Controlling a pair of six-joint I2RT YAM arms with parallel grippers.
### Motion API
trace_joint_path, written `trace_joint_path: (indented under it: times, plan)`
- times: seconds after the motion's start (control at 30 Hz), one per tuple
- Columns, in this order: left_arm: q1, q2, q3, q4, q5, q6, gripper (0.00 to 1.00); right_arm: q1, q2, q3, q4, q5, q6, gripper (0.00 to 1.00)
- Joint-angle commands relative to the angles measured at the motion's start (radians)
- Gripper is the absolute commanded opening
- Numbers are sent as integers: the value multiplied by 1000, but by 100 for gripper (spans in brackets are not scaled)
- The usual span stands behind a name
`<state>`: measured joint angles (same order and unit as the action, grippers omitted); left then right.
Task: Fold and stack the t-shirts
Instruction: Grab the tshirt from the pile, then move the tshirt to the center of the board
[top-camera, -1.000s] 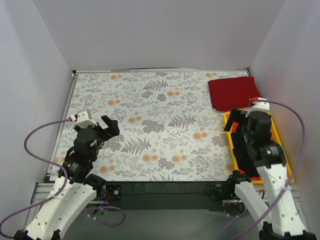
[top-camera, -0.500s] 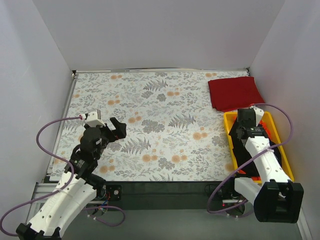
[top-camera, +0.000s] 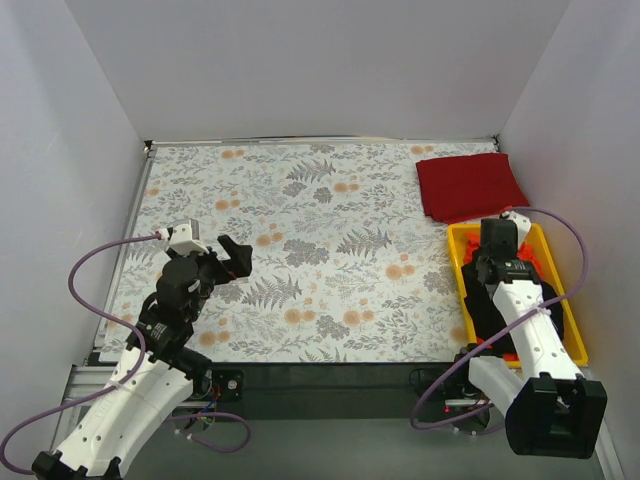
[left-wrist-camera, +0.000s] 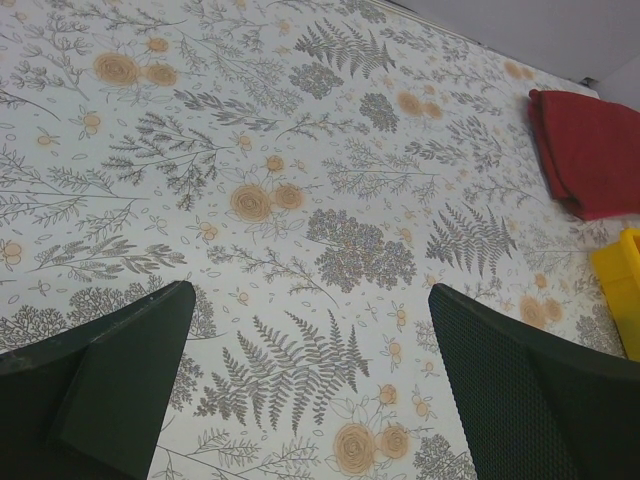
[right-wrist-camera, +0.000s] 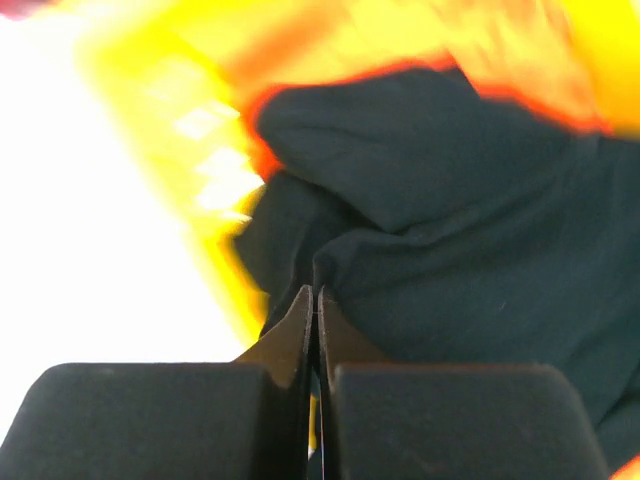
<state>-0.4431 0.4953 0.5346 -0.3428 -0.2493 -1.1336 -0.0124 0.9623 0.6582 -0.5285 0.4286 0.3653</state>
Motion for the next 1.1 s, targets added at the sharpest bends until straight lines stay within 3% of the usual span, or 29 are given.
trace_joint_path:
  times: [0.0,0.13,0.33,0.4,0.6,0.7,0.83,0.97,1.07]
  plan:
    - [3,-1,-5,10,2,15,98,61,-16,180,64,-122,-80,1]
    - [1,-3,-5,10,-11,14,98,318,105,432,71,-139,-121,1]
    - [3,-18,-8,10,-25,12,98,662,393,947,163,-246,-238,1]
    - [1,-24,-12,11,-30,11,98,728,479,1122,215,-295,-288,1]
    - [1,-40,-15,11,-42,9,98,827,553,1265,473,-421,-316,1]
    - [3,-44,-15,13,-44,9,98,827,552,1261,547,-475,-315,1]
    - [3,-50,-16,14,-47,9,98,827,491,1123,555,-508,-324,1]
    - [3,-69,-18,14,-50,5,98,825,343,684,556,-444,-321,1]
    - [1,-84,-21,16,-44,-2,97,810,212,347,530,-250,-304,4]
